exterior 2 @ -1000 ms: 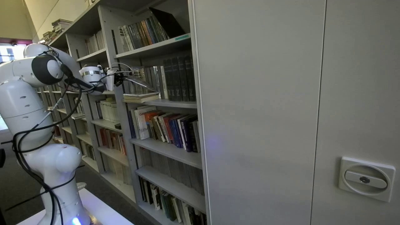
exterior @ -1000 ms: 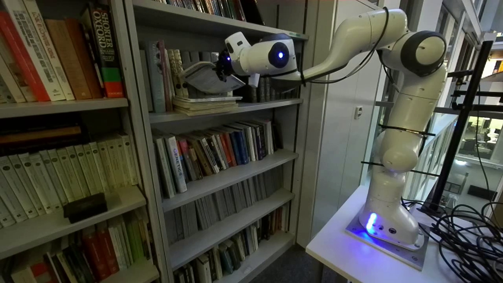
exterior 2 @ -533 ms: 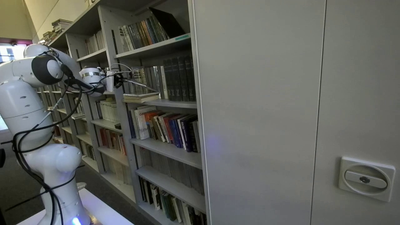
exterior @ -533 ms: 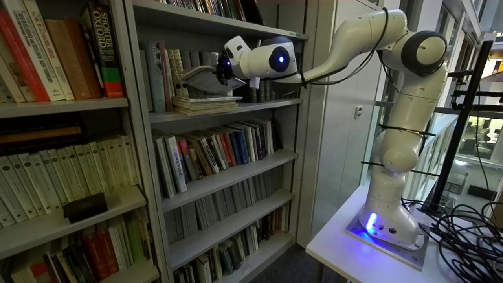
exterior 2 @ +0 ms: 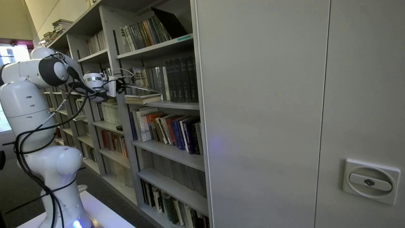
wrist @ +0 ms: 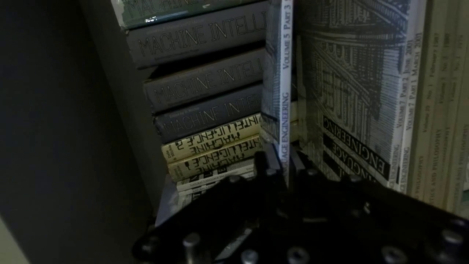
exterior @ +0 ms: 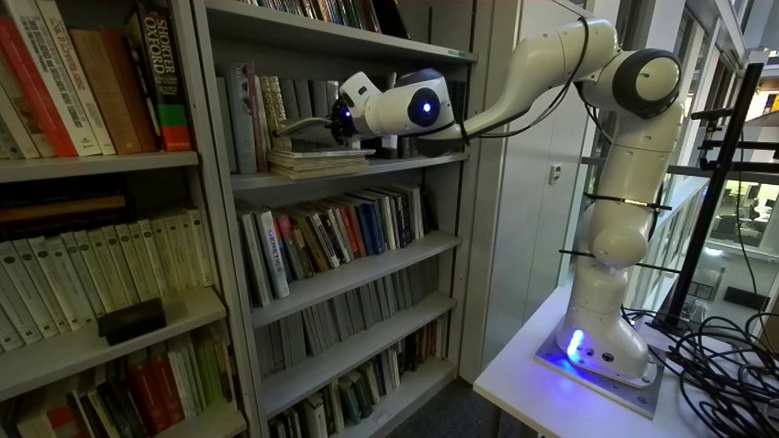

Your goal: Pull one of the books out of the shelf and lay it on top of the pile of books

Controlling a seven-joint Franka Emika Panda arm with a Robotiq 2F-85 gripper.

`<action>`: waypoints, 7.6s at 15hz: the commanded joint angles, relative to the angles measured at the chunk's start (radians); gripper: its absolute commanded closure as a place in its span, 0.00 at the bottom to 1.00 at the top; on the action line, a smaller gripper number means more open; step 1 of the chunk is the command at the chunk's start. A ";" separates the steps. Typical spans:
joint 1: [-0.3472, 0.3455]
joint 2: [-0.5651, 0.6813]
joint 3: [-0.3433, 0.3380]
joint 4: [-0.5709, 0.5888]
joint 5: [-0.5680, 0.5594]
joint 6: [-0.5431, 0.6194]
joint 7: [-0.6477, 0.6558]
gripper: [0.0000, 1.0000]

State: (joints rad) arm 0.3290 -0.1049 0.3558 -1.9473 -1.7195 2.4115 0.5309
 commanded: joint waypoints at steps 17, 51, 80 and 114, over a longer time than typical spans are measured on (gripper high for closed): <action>0.059 0.114 0.048 0.079 -0.027 -0.123 -0.073 0.28; 0.028 -0.104 -0.071 0.006 1.137 -0.123 -0.604 0.95; 0.054 0.141 0.040 0.209 0.914 -0.142 -0.607 1.00; -0.021 -0.214 -0.105 -0.033 1.432 -0.298 -0.834 0.00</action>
State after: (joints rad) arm 0.3206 -0.2397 0.2648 -1.9149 -0.3529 2.1236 -0.2944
